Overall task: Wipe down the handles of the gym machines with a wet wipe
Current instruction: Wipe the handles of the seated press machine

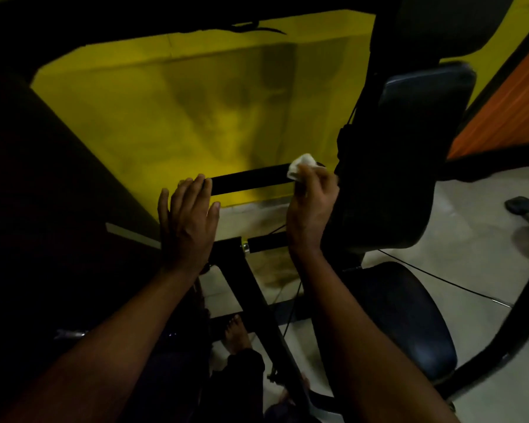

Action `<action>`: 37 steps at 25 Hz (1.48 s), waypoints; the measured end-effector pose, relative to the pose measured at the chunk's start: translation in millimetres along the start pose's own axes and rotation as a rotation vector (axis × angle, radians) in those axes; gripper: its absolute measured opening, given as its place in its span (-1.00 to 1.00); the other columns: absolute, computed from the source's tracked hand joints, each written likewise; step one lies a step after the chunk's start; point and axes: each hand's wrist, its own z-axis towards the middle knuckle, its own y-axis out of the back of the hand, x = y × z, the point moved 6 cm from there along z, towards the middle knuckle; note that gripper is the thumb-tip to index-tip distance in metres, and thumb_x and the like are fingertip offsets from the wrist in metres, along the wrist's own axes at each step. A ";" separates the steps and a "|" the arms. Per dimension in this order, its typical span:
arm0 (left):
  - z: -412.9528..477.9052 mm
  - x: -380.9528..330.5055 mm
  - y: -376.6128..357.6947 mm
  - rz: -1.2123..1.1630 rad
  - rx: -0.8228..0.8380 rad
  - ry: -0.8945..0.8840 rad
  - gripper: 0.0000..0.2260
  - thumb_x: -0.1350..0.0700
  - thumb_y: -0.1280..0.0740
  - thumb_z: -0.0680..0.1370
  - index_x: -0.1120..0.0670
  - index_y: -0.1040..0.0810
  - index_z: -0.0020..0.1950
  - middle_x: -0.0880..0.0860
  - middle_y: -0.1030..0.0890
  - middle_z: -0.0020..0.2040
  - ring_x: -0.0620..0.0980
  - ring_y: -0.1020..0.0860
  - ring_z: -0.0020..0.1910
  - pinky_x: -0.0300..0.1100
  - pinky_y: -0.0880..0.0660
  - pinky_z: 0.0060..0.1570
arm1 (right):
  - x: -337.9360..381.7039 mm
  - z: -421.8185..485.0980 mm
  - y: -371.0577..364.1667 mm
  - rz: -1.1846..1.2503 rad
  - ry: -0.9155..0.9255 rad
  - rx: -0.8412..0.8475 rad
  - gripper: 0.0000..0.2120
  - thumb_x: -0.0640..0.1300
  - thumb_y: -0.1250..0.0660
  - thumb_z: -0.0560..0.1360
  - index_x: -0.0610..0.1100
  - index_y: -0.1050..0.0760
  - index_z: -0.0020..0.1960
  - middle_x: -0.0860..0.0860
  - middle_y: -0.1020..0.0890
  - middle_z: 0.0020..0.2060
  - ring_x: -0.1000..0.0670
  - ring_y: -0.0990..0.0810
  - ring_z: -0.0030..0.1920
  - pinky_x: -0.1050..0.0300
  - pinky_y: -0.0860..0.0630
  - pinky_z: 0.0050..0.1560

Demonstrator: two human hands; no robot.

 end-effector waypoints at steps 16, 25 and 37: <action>19.6 56.5 5.5 -0.252 0.096 -0.054 -0.62 0.03 -0.24 0.61 0.25 -0.56 0.31 0.20 -0.59 0.27 0.21 -0.50 0.27 0.09 -0.46 0.24 | 19.9 52.8 -20.8 -0.406 0.118 0.401 -0.67 -0.08 -0.13 0.55 -0.24 -0.61 -0.04 -0.20 -0.66 -0.10 -0.25 -0.58 -0.08 -0.05 -0.48 -0.08; 23.9 62.0 -5.0 -0.286 0.103 -0.061 -0.62 0.03 -0.25 0.60 0.25 -0.57 0.28 0.21 -0.60 0.24 0.23 -0.52 0.25 0.15 -0.49 0.19 | 10.7 71.9 -25.6 -0.385 0.003 0.658 -0.64 -0.04 -0.12 0.59 -0.30 -0.56 -0.03 -0.20 -0.62 -0.13 -0.20 -0.58 -0.11 -0.04 -0.51 -0.15; 25.9 59.6 -3.9 -0.285 0.116 -0.067 -0.62 0.02 -0.24 0.60 0.23 -0.58 0.28 0.19 -0.60 0.25 0.21 -0.52 0.25 0.13 -0.49 0.18 | -12.2 -41.6 -39.9 1.004 -1.275 -0.494 -0.93 -0.27 -0.30 0.60 -0.28 -0.51 0.03 -0.07 -0.61 -0.15 0.03 -0.62 -0.13 0.18 -0.59 0.01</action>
